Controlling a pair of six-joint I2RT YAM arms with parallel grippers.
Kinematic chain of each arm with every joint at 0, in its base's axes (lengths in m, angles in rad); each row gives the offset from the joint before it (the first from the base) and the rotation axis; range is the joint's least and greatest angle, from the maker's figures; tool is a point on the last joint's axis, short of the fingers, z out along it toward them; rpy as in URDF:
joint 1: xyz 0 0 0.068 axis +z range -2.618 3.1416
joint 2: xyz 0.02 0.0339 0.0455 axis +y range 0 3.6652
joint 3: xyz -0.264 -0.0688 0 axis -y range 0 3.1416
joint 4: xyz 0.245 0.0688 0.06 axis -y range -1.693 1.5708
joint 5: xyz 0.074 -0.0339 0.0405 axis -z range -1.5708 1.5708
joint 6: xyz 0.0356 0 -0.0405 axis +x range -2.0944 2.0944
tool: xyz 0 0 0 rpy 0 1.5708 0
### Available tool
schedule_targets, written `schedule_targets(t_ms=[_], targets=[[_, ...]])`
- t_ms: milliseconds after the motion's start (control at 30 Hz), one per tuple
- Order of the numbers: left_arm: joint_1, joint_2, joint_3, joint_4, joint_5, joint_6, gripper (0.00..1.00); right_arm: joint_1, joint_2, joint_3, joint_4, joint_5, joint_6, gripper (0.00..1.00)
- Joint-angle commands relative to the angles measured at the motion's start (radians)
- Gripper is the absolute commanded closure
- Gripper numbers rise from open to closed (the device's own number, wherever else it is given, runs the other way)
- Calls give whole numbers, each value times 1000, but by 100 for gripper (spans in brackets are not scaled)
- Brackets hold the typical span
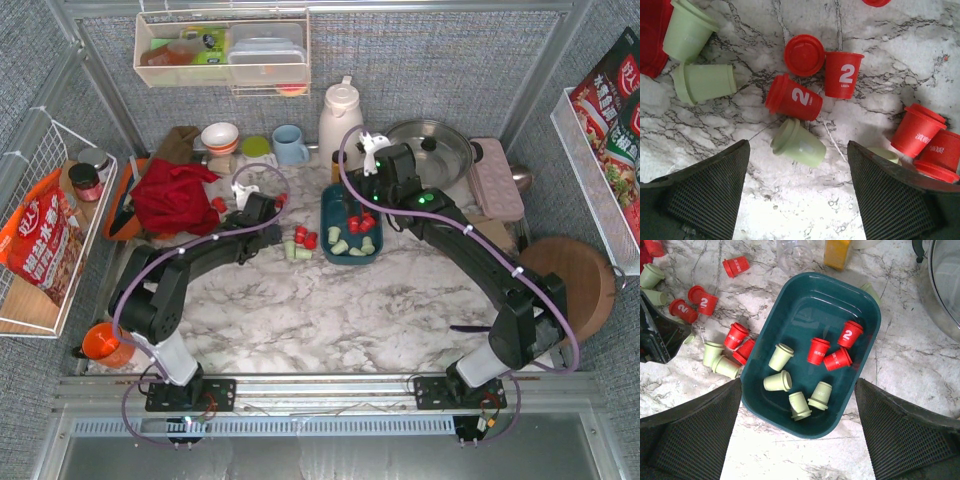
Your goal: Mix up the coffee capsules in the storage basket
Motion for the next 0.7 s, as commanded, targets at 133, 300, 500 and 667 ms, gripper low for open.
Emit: schedule_targets(t_ms=[133, 300, 500, 667], targets=[[22, 82, 55, 26, 62, 50, 14, -1, -1, 4, 25, -1, -4, 1], [36, 143, 100, -7, 52, 64, 16, -1, 5, 6, 21, -1, -9, 1], [39, 155, 97, -22, 68, 33, 22, -2, 12, 7, 21, 1, -12, 1], [40, 126, 43, -6, 76, 22, 22, -1, 17, 9, 19, 0, -13, 1]])
